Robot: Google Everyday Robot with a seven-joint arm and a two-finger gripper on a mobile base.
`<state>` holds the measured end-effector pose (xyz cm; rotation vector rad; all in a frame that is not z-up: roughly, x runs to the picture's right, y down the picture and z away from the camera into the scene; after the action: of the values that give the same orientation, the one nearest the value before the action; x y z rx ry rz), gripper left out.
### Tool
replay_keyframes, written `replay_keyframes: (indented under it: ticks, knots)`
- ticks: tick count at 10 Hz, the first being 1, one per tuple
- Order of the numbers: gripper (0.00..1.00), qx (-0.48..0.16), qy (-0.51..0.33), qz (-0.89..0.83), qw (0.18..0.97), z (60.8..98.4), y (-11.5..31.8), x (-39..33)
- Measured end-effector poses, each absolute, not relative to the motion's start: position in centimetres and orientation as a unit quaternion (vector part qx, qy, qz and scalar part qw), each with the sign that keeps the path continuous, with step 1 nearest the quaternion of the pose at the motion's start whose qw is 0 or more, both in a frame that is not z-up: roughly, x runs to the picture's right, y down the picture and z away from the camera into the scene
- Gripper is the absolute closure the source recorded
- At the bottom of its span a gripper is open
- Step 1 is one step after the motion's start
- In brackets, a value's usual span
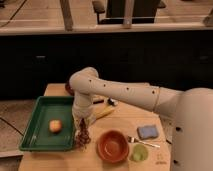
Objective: Place grapes in paper cup
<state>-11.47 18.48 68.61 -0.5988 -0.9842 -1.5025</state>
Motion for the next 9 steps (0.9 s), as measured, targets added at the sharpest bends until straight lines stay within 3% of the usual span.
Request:
replay_keyframes:
  ticks: [9]
  knots:
    - [0.2,-0.256,-0.427,-0.644,0.581,68.67,18.71,-11.66]
